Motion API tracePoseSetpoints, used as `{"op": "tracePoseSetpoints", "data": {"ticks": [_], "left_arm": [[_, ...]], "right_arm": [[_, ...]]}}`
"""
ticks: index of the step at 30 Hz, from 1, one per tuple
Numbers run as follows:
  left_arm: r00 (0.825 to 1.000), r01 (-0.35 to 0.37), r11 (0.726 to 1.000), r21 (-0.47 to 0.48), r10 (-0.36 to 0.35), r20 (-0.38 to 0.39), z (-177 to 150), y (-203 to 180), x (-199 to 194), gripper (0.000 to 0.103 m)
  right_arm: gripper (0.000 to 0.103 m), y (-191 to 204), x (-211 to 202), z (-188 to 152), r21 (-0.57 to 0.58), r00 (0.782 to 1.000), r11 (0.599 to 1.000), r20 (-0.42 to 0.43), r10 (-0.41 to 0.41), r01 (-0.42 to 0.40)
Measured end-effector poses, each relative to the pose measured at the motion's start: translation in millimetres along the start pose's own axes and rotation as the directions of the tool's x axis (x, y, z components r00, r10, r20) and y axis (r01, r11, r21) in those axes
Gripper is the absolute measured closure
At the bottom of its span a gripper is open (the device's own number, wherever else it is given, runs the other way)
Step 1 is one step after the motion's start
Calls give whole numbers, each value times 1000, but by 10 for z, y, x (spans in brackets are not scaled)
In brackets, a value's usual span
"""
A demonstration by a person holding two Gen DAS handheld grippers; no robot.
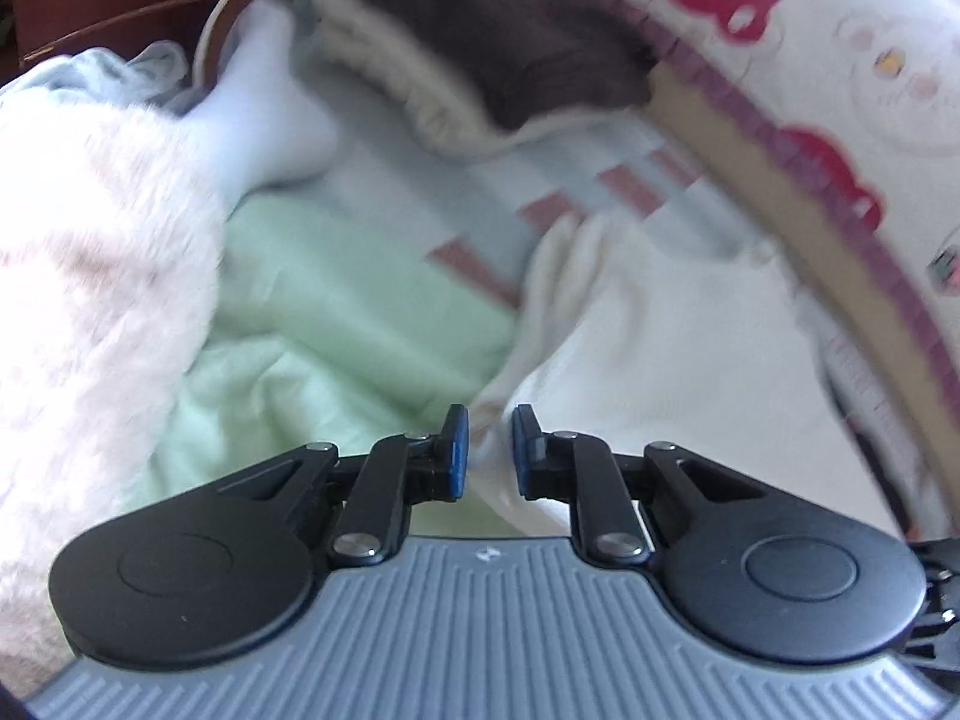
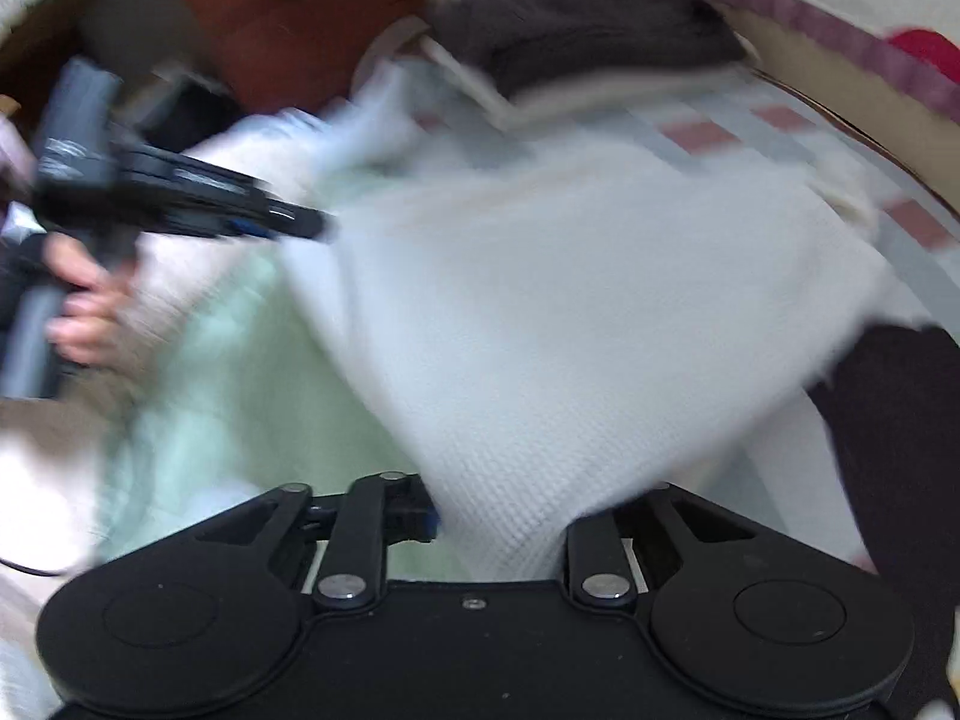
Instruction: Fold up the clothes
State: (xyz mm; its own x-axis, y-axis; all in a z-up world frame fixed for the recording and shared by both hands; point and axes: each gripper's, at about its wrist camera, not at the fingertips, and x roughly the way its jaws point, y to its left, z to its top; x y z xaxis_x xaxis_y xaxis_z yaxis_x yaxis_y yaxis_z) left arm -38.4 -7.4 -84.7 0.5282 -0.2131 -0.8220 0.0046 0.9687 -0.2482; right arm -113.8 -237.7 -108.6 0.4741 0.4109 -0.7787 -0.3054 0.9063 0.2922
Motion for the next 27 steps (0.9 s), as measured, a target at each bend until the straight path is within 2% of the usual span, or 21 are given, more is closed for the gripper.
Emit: {"op": "tracePoseSetpoints", "data": {"ticks": [2,4,7,10,12,13,14,15,17,19,21,22,24,25,27], "left_arm": [[999,-29,1000,0,29,-31,-68,90,7,92],[998,-18,1000,-26,16,-57,-80,187,-20,92],[1000,10,1000,2,-10,-12,-43,190,-166,91],[998,45,999,9,-45,45,15,148,-256,88],[993,89,996,22,-90,81,73,86,-275,86],[989,116,993,36,-119,87,101,40,-250,77],[985,143,988,50,-147,92,130,-7,-224,61],[980,170,983,64,-176,98,159,-54,-198,55],[976,197,978,66,-202,80,208,-111,-75,52],[984,175,982,76,-178,32,231,-142,141,52],[989,147,982,122,-144,-32,184,-188,371,60],[987,157,980,124,-153,-41,140,-186,410,80],[990,143,977,157,-142,-17,55,-179,309,87],[993,120,975,189,-121,-2,9,-188,241,94],[998,49,965,259,-57,23,-97,-216,108,98]], "right_arm": [[76,7,41,-151,80,998,997,52,-20,16],[68,5,-2,-280,166,991,986,130,-14,-8],[67,-107,-62,-414,289,978,954,208,22,-83],[66,-273,-90,-454,402,961,897,265,78,-183],[65,-290,-100,-462,416,958,888,272,84,-197],[65,-287,-104,-464,417,958,887,273,84,-197],[65,-270,-99,-461,408,961,894,265,79,-186],[65,-246,-88,-454,394,965,903,253,71,-170],[65,-229,-80,-454,383,968,911,242,61,-153],[65,-222,-99,-470,373,965,914,255,61,-156],[65,-213,-124,-487,362,961,918,270,62,-161],[65,-208,-136,-495,357,959,920,278,63,-164],[66,-199,-161,-513,346,954,923,293,64,-168],[66,-171,-200,-523,311,949,933,304,82,-180],[67,-132,-236,-512,246,953,948,272,132,-201]]}}
